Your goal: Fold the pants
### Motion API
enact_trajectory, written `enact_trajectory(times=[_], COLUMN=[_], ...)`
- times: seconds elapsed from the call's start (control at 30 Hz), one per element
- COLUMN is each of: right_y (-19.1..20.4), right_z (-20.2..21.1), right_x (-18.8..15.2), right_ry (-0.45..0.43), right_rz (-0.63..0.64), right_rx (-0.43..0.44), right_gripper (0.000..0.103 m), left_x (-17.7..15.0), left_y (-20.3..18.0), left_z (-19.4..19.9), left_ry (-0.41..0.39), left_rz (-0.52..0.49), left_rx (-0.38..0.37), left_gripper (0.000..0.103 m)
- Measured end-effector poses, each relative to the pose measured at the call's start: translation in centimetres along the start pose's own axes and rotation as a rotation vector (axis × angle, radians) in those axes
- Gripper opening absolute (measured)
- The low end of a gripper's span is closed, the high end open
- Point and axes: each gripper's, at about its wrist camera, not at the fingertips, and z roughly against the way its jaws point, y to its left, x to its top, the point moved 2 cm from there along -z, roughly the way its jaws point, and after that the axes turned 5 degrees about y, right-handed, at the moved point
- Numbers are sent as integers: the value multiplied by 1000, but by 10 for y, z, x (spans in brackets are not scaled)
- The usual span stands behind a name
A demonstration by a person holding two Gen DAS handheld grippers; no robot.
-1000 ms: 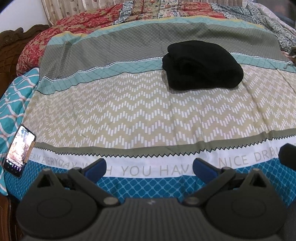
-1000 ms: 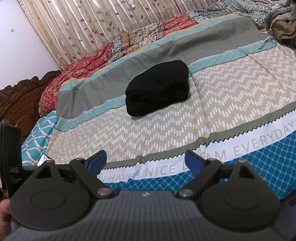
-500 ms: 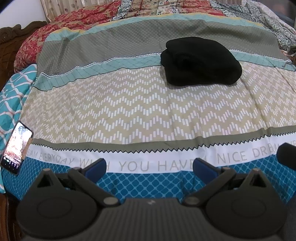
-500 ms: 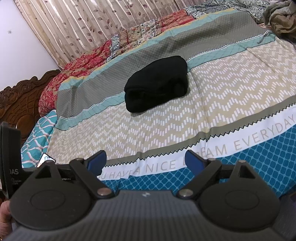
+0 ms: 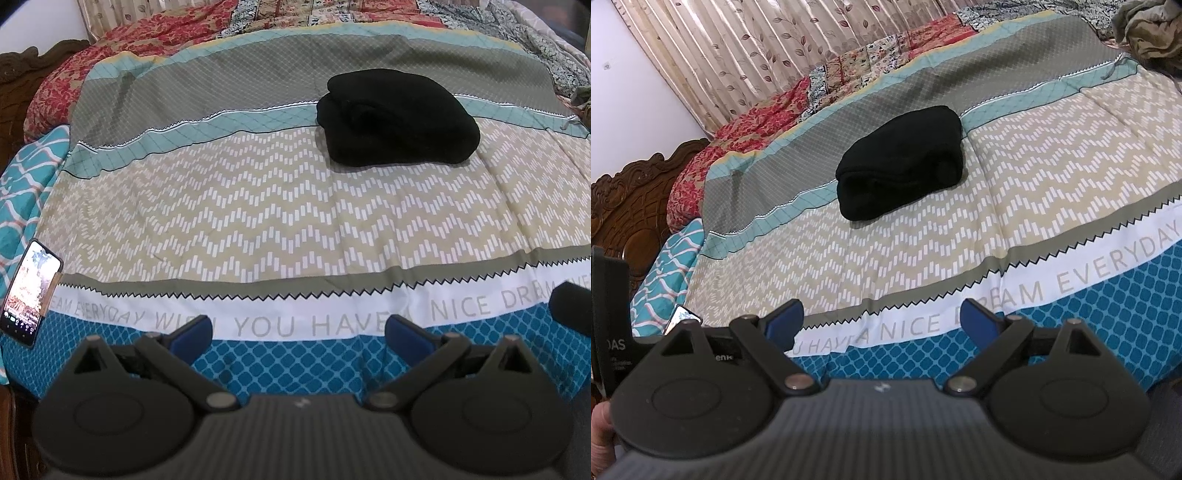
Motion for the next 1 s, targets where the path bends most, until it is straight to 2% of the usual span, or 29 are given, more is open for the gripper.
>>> enact_trajectory(times=[1.0], right_y=[-3], right_z=[-1], right_x=[1], right_ry=[5], right_rz=[-6], right_rx=[1], right_gripper=[93], left_x=[-1], left_y=[-8], left_z=[0], left_ry=[-2], left_rz=[-47], left_rx=[-12], left_gripper=[103])
